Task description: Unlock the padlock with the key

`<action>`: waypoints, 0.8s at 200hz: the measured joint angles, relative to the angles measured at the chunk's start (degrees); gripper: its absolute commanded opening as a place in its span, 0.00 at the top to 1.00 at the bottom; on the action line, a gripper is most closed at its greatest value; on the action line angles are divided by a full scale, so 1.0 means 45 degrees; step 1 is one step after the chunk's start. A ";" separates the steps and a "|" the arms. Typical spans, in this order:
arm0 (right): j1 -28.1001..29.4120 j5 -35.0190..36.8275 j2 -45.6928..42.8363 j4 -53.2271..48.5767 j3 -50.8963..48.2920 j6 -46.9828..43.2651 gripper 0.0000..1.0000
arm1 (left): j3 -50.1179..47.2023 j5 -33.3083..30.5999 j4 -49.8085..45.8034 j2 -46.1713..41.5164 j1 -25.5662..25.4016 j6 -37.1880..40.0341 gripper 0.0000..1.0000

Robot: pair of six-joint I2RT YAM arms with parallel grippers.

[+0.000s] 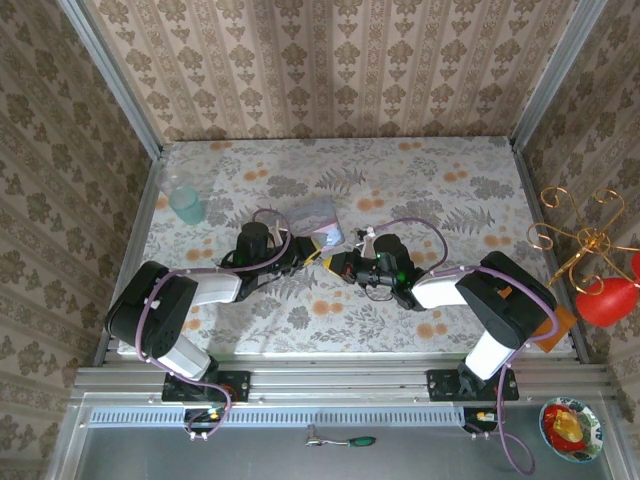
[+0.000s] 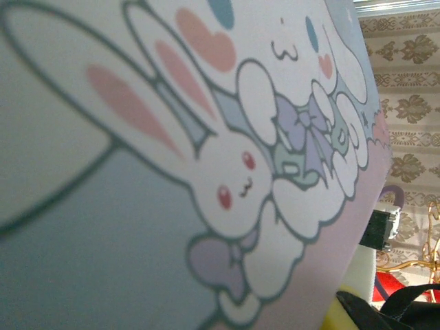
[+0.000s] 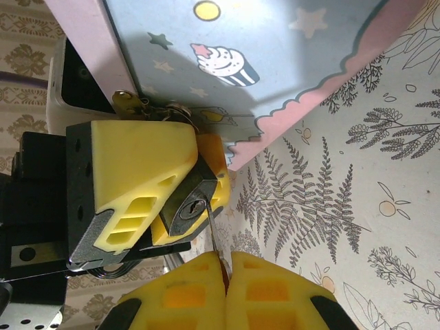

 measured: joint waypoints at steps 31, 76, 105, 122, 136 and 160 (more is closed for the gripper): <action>-0.0073 0.0000 -0.0015 0.0044 -0.0068 0.0024 1.00 | -0.0010 0.0063 0.0141 0.0010 -0.0068 -0.0194 1.00; -0.0131 0.0000 -0.0345 0.0019 -0.0204 0.0019 1.00 | -0.0015 0.0107 0.0364 0.0010 -0.0068 -0.0282 1.00; -0.0131 0.0000 -0.0675 -0.0024 -0.0238 -0.0019 1.00 | -0.0015 0.0112 0.0374 0.0010 -0.0063 -0.0282 1.00; -0.0131 0.0000 -0.0797 -0.0087 -0.0238 -0.0029 1.00 | -0.0015 0.0112 0.0379 0.0010 -0.0058 -0.0287 1.00; -0.0131 0.0000 -0.0821 -0.0087 -0.0238 -0.0029 1.00 | -0.0015 0.0117 0.0379 0.0010 -0.0058 -0.0287 1.00; -0.0131 0.0000 -0.0821 -0.0087 -0.0238 -0.0029 1.00 | -0.0015 0.0131 0.0418 0.0010 -0.0063 -0.0330 1.00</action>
